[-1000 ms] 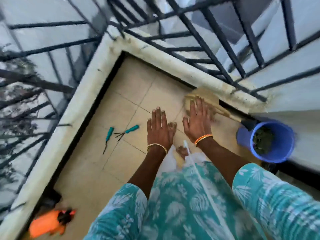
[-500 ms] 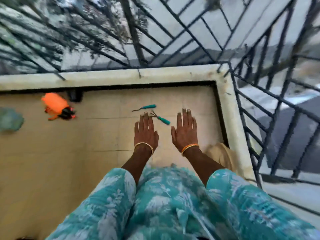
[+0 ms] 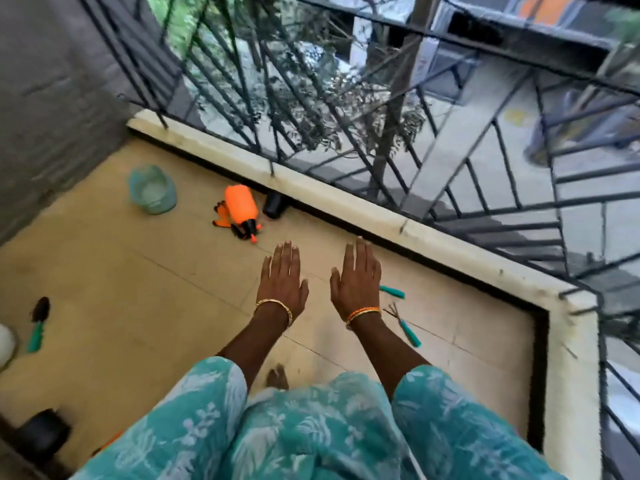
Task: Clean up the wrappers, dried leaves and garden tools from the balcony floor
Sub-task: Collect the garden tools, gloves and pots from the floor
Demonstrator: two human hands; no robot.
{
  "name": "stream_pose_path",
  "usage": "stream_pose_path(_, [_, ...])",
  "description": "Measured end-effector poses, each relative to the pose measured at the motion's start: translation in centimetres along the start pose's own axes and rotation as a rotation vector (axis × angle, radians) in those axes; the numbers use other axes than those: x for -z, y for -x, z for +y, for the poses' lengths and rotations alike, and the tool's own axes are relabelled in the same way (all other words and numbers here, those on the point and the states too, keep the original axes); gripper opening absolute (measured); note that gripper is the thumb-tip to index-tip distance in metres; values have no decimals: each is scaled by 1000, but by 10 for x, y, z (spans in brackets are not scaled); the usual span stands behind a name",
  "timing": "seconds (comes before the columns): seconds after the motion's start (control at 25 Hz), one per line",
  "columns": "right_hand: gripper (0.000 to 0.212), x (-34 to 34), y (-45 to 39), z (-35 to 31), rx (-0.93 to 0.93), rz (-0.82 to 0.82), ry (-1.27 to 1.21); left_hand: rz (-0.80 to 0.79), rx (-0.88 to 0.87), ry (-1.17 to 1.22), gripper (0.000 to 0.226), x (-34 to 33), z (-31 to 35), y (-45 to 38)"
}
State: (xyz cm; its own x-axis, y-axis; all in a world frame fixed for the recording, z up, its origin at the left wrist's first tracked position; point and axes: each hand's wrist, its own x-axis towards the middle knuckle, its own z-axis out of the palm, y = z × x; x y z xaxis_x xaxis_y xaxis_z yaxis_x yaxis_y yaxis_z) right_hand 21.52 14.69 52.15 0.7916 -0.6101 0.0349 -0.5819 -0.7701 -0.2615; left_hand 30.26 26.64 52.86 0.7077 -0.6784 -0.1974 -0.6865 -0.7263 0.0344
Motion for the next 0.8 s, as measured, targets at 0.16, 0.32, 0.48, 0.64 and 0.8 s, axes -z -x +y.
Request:
stream_pose_path(0.16, [55, -28, -45, -89, 23, -62, -53, -64, 103, 12, 69, 10, -100, -24])
stream_pose_path(0.32, [52, -65, -96, -150, 46, -144, -115, -97, 220, 39, 69, 5, -181, -50])
stream_pose_path(0.48, [49, -116, -167, -197, 12, -263, -149, -175, 287, 65, 70, -9, -256, -110])
stream_pose_path(0.64, [53, -172, -256, -241, -52, -351, -167, -258, 352, 104, 69, -26, -328, -187])
stream_pose_path(0.8, [50, -228, -321, -269, -171, -389, -209, -411, 367, 134, 68, -56, -378, -249])
